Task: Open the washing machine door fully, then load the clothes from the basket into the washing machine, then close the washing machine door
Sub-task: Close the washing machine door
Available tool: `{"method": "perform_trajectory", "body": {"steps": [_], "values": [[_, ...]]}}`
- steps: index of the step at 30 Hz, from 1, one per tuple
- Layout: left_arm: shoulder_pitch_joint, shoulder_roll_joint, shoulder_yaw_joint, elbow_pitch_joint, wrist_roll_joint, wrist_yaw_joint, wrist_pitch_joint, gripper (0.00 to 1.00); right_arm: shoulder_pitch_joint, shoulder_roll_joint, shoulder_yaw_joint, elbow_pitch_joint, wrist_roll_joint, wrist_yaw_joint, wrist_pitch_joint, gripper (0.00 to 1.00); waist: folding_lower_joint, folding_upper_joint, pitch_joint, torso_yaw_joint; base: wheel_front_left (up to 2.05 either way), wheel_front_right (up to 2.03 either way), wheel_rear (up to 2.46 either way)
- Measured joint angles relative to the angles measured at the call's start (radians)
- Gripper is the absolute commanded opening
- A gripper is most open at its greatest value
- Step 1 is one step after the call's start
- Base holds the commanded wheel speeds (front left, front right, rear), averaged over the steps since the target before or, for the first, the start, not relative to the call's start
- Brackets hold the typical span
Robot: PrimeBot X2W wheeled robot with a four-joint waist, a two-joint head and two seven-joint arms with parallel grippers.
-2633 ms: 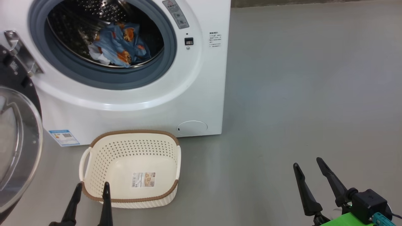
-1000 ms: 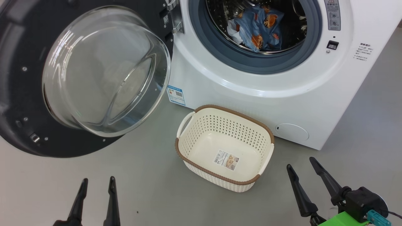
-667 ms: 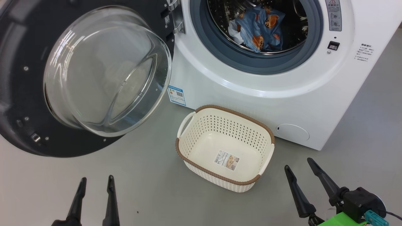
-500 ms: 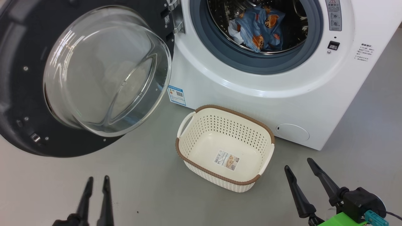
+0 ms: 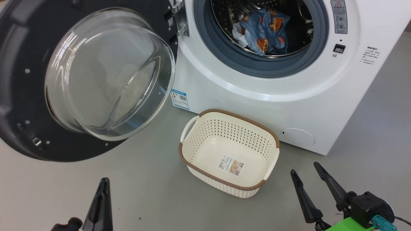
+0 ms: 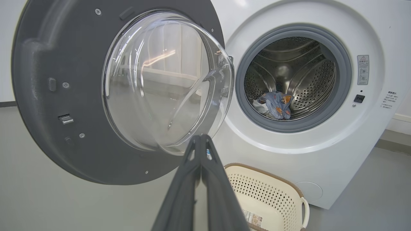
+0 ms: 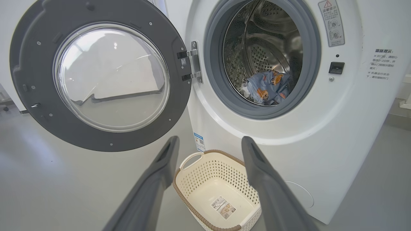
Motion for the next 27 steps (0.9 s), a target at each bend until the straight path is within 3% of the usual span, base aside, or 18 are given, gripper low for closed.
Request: {"method": "perform_trajectory", "body": {"steps": [5,11,15,21,22,23,27], "values": [[0.0,-0.014,0.025,-0.029,-0.041,-0.052,-0.001,0.0,0.0,0.0,-0.001,-0.001,0.0,0.0,0.0,1.0,0.0,0.0,0.002,-0.001,0.0,0.0,0.0],[-0.001,-0.042,0.081,-0.1,-0.207,-0.115,-0.001,0.0,0.0,0.0,-0.002,-0.002,0.0,0.0,0.003,1.0,0.0,0.0,0.004,-0.003,0.0,0.0,0.0],[-0.011,-0.045,0.112,-0.161,-0.407,-0.147,-0.001,0.0,0.0,0.0,-0.003,-0.004,0.0,0.0,0.003,1.0,0.0,0.0,0.004,-0.003,0.0,0.0,0.0],[-0.092,-0.053,0.144,-0.28,-0.78,-0.155,-0.001,0.0,0.0,-0.002,-0.007,-0.015,0.0,0.0,0.008,1.0,0.0,0.0,0.013,-0.001,0.0,0.0,0.0],[-0.092,-0.053,0.144,-0.28,-0.78,-0.155,-0.001,0.0,0.0,-0.002,-0.007,-0.015,0.0,0.0,0.008,1.0,0.0,0.0,0.013,-0.001,0.0,0.0,0.0],[-0.135,-0.044,0.153,-0.336,-0.905,-0.156,-0.001,0.0,0.0,-0.003,-0.008,-0.02,0.0,0.0,0.01,1.0,0.0,0.0,0.018,0.0,0.0,0.0,0.0],[-0.198,0.011,0.209,-0.388,-1.026,-0.156,-0.001,0.0,0.0,-0.009,-0.014,-0.029,-0.001,0.0,0.016,1.0,0.0,0.0,0.027,0.0,0.0,0.0,0.0]]}}
